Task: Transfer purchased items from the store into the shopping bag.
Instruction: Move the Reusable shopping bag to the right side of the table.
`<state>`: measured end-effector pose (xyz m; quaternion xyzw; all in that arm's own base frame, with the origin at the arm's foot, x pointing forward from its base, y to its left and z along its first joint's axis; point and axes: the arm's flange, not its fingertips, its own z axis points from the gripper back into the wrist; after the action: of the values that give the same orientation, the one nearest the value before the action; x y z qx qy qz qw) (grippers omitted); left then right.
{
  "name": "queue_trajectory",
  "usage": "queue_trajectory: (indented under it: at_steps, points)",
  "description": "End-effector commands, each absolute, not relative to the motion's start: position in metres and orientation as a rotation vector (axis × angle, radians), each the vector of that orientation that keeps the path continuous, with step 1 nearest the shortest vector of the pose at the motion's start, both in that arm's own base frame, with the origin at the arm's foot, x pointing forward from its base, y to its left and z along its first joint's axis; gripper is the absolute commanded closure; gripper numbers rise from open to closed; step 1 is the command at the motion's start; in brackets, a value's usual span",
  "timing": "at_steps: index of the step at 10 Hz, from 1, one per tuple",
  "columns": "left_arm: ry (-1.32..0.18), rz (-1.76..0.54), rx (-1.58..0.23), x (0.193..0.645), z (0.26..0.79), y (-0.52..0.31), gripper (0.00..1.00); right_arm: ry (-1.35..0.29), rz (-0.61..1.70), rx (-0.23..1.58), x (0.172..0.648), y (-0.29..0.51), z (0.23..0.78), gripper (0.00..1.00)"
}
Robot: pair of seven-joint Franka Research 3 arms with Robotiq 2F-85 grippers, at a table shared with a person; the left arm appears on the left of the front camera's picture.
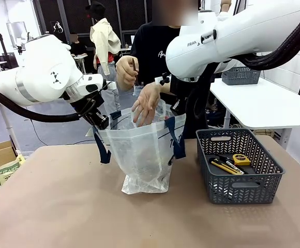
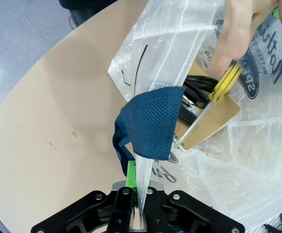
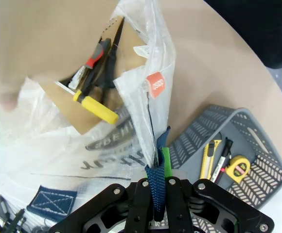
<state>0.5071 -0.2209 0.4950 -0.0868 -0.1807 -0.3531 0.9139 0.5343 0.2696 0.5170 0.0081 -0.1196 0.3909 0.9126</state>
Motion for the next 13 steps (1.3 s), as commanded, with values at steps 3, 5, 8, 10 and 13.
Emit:
queue_trajectory:
  at_steps: [3, 5, 8, 10, 13]
  points:
    - [-0.377, -0.72, -0.18, 0.5075, 0.4959, -0.22, 1.0, -0.246, 0.803, 0.016, 0.5346, 0.2686, 0.5167, 1.0]
    - [-0.377, -0.72, -0.18, 0.5075, 0.4959, -0.22, 1.0, -0.246, 0.803, 0.016, 0.5346, 0.2686, 0.5167, 1.0]
    - [-0.377, -0.72, -0.18, 0.5075, 0.4959, -0.22, 1.0, -0.246, 0.803, 0.016, 0.5346, 0.2686, 0.5167, 1.0]
    - [-0.377, -0.72, -0.18, 0.5075, 0.4959, -0.22, 1.0, -0.246, 0.803, 0.016, 0.5346, 0.2686, 0.5167, 1.0]
    - [-0.377, -0.72, -0.18, 0.5075, 0.4959, -0.22, 1.0, -0.246, 0.803, 0.016, 0.5346, 0.2686, 0.5167, 1.0]
